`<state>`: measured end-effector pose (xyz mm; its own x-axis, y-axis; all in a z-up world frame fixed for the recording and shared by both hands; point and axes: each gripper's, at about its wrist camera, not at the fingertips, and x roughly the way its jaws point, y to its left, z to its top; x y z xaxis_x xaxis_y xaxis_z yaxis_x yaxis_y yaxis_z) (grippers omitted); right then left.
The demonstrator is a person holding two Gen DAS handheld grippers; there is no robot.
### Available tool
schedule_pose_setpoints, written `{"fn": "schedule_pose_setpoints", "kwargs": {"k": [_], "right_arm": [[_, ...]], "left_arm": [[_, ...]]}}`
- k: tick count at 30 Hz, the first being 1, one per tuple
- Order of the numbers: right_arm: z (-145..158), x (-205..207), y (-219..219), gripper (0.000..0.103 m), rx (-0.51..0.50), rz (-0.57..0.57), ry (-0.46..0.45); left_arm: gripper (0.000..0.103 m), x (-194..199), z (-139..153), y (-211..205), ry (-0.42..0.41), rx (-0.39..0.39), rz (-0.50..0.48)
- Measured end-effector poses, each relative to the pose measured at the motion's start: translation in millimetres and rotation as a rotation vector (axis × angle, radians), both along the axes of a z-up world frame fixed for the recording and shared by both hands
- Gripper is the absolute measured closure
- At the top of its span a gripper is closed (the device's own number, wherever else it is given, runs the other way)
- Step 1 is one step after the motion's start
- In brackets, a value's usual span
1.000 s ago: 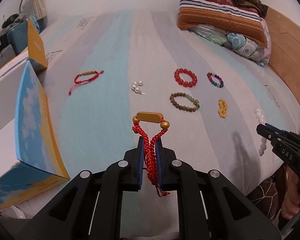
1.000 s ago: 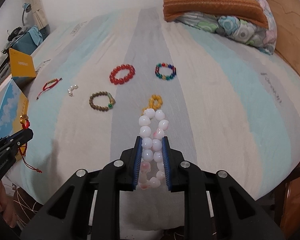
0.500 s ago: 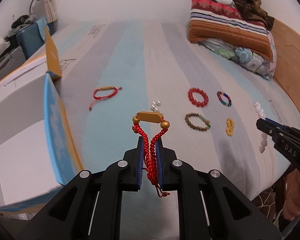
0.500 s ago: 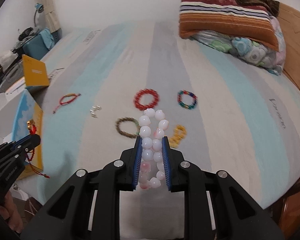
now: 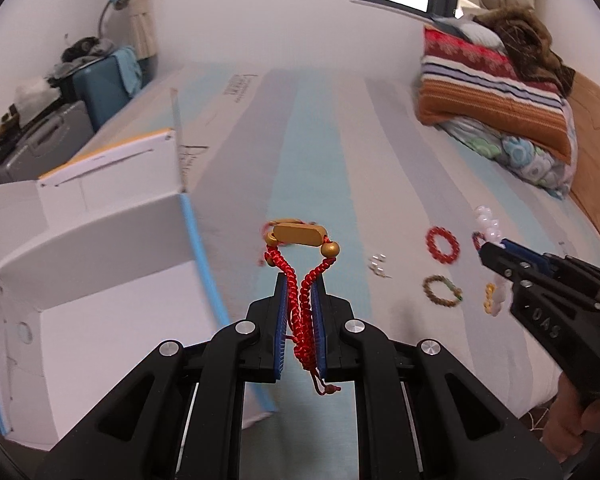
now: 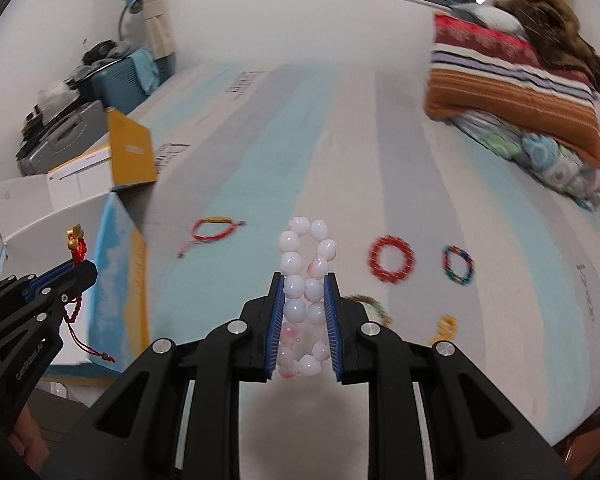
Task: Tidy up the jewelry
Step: 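Lift both bracelets and carry them over the white cardboard box, then open both tools to drop the bracelets into the box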
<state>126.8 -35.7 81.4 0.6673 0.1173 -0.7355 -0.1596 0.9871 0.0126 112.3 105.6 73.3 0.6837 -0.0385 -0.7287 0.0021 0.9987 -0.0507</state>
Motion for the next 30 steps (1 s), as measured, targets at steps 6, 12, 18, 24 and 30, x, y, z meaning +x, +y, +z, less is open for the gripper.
{"fn": "schedule_pose_setpoints", "kwargs": {"k": [6, 12, 18, 24, 30], "right_arm": [[5, -1, 57, 0.084, -0.017, 0.085, -0.009], [7, -8, 115, 0.084, -0.038, 0.174, -0.017], [4, -21, 167, 0.084, -0.046, 0.253, -0.020], [-7, -28, 208, 0.084, -0.049, 0.309, 0.004], [-35, -26, 241, 0.084, -0.071, 0.330, 0.061]], "left_arm": [[0.091, -12, 12, 42, -0.024, 0.035, 0.058], [0.091, -27, 11, 95, -0.011, 0.041, 0.145], [0.091, -42, 1, 137, 0.018, 0.037, 0.210], [0.091, -57, -17, 169, 0.061, 0.029, 0.257], [0.092, -62, -44, 190, 0.126, 0.005, 0.288]]}}
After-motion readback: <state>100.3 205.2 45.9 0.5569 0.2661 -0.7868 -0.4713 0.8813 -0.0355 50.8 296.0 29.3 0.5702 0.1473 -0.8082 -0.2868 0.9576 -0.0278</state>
